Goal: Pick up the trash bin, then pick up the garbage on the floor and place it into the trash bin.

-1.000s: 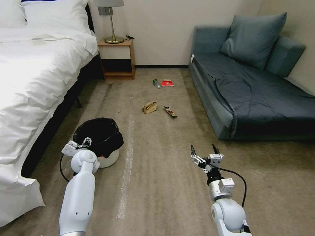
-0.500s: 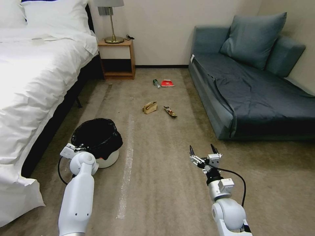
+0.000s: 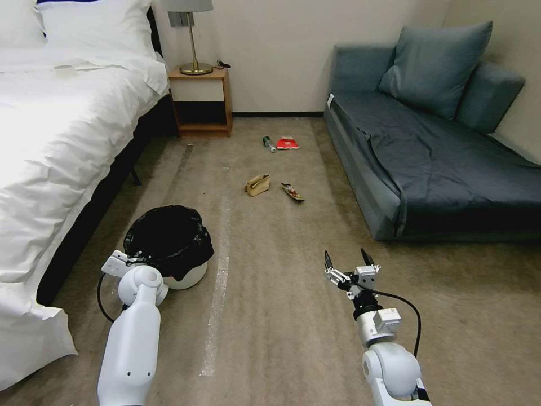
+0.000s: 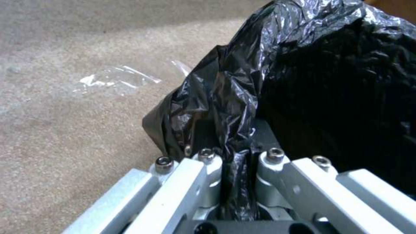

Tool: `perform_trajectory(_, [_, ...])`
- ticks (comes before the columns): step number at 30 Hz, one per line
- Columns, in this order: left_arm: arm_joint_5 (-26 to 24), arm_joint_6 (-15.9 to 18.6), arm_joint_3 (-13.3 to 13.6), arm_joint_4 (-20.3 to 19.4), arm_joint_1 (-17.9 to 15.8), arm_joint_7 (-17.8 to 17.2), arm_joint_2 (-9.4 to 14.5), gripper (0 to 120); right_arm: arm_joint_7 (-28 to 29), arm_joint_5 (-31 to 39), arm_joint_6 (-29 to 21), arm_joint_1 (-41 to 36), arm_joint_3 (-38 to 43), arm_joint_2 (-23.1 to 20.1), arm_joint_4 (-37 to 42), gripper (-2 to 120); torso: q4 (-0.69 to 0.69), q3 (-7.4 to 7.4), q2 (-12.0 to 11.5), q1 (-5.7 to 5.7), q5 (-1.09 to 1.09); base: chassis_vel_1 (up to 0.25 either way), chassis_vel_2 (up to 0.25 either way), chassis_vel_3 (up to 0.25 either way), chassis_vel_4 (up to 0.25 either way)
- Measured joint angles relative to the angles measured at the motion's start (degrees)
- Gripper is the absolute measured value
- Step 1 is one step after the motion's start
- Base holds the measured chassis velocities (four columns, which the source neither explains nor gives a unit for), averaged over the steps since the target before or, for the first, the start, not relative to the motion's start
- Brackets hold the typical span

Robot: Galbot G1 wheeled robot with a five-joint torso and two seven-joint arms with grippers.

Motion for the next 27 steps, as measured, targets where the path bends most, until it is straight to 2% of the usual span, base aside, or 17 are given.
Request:
perform_trajectory(6, [1.5,0.9,0.6,-4.4,2.2,3.3,0.3,4,0.0,-0.3,0.4,0.0,0.0,0.3,-0.4,100,0.00,0.00,0.0,0.00,0.01,0.000,0.000,0.000,0.000])
perform_trajectory(10, [4.3,3.0,0.9,-9.4,5.1,7.5,1.0,4,-0.7,-0.4,1.1,0.1,0.0,0.5,-0.7,100,0.00,0.00,0.0,0.00,0.01,0.000,0.000,0.000,0.000])
perform_trajectory(11, [4.3,3.0,0.9,-9.4,5.1,7.5,1.0,4,-0.7,-0.4,1.1,0.1,0.0,0.5,-0.7,100,0.00,0.00,0.0,0.00,0.01,0.000,0.000,0.000,0.000])
perform_trajectory(14, [7.8,7.8,0.9,-16.8,9.1,12.7,2.2,4,-0.3,-0.4,2.4,0.6,-0.5,0.7,-0.9,100,0.00,0.00,0.0,0.00,0.01,0.000,0.000,0.000,0.000])
perform_trajectory(15, [7.8,7.8,0.9,-16.8,9.1,12.7,2.2,4,-0.3,-0.4,2.4,0.6,-0.5,0.7,-0.9,100,0.00,0.00,0.0,0.00,0.01,0.000,0.000,0.000,0.000])
perform_trajectory(17, [10.3,10.7,0.7,-21.4,11.0,15.7,3.2,4,-0.9,-1.8,3.6,0.9,-0.6,0.7,-1.0,100,0.01,-0.01,0.0,0.00,0.02,0.000,0.000,0.000,0.000])
perform_trajectory(21, [11.8,12.9,0.6,-24.1,11.9,16.8,3.7,4,-1.4,-2.5,4.1,1.1,-0.6,0.6,-1.0,100,0.00,-0.01,0.0,0.00,0.01,0.000,0.000,0.000,0.000])
perform_trajectory(23, [13.6,15.6,0.3,-26.5,12.7,17.0,4.2,4,-1.4,-4.7,5.8,1.3,-0.4,0.5,-1.1,100,0.00,-0.01,0.0,0.00,0.02,0.000,0.000,0.000,0.000])
perform_trajectory(27, [16.9,17.2,-0.3,-28.2,13.7,18.5,4.4,4,-1.5,-7.1,7.5,1.4,0.0,0.3,-1.4,100,0.00,0.00,0.0,0.00,0.01,0.000,0.000,0.000,0.000])
